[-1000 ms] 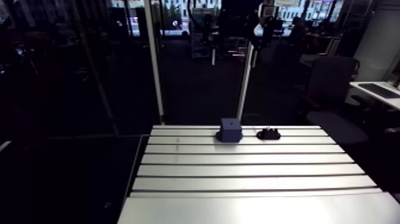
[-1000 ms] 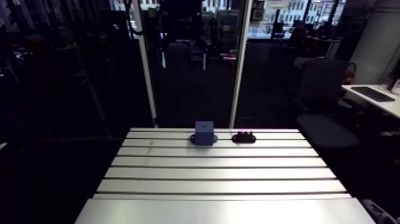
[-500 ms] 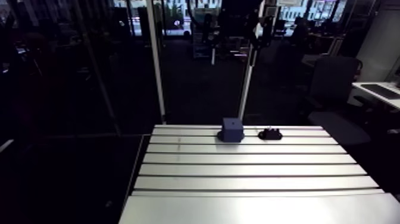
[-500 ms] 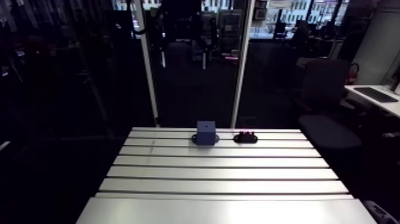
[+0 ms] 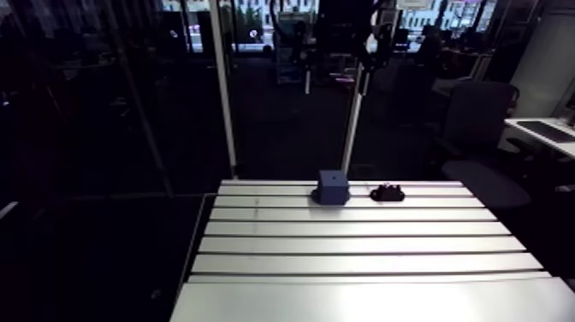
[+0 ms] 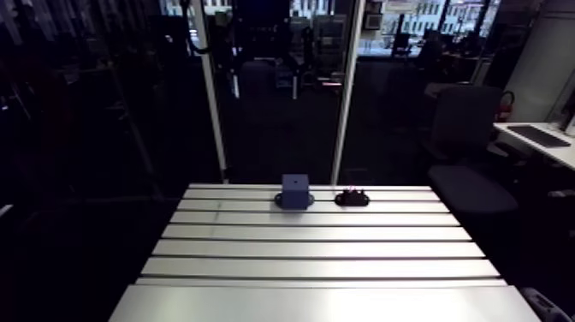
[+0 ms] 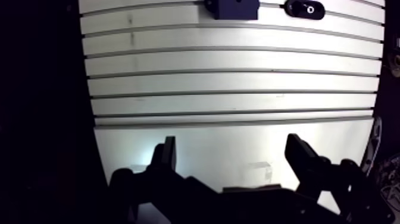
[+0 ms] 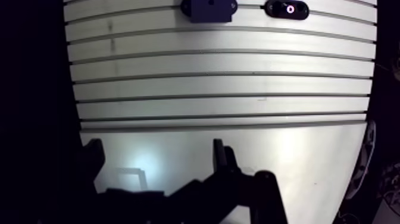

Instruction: Pick up the M10 bolt and insert it into the hole until fully seated.

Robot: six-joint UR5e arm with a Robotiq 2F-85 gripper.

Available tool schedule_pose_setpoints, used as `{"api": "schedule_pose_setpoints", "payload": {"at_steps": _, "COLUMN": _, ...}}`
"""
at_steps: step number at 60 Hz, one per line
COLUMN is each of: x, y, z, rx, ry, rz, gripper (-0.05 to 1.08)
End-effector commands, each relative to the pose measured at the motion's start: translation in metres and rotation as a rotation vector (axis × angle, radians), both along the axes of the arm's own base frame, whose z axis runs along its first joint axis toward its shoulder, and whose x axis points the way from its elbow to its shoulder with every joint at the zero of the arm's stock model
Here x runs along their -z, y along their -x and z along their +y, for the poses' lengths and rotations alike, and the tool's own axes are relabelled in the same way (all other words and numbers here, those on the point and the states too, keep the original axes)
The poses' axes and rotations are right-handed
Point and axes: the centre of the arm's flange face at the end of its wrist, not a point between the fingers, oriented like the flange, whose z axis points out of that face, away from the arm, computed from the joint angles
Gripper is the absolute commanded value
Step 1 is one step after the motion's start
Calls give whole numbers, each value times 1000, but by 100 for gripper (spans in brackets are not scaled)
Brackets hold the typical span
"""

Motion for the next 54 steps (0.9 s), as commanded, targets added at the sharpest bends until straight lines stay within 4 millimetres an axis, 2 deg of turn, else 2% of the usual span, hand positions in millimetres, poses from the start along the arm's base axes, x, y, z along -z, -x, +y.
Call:
{"api": "schedule_pose_setpoints", "payload": {"at_steps": 1, "x": 2, "y": 7, "z": 6, "rx": -40, "ry": -4, "rz": 32, "gripper": 1}}
{"api": "schedule_pose_setpoints", "payload": {"at_steps": 10, "x": 3, "y": 13, "z": 13, "rx": -86, "ry": -5, "rz": 55, "gripper": 1}}
{"api": "schedule_pose_setpoints", "payload": {"at_steps": 12, "x": 3, "y": 17, "z": 27, "rx": -83, "ry": -8, "rz": 73, "gripper": 1}}
{"api": "schedule_pose_setpoints", "payload": {"at_steps": 17, "x": 2, "y": 21, "z": 40, "rx": -70, "ry": -9, "rz": 92, "gripper": 1}}
{"api": "schedule_pose_setpoints", "payload": {"at_steps": 18, "x": 1, "y": 23, "z": 48, "rx": -61, "ry": -13, "rz": 106, "gripper": 1}}
{"api": "schedule_pose_setpoints", "payload": {"at_steps": 22, "x": 3, "y": 25, "z": 51, "rx": -62, "ry": -13, "rz": 109, "gripper": 1}}
{"api": "schedule_pose_setpoints", "payload": {"at_steps": 35, "x": 23, "y": 40, "z": 86, "rx": -55, "ry": -20, "rz": 115, "gripper": 1}}
{"api": "schedule_pose_setpoints", "payload": {"at_steps": 54, "x": 45, "y": 53, "z": 119, "rx": -58, "ry": -30, "rz": 136, "gripper": 1}}
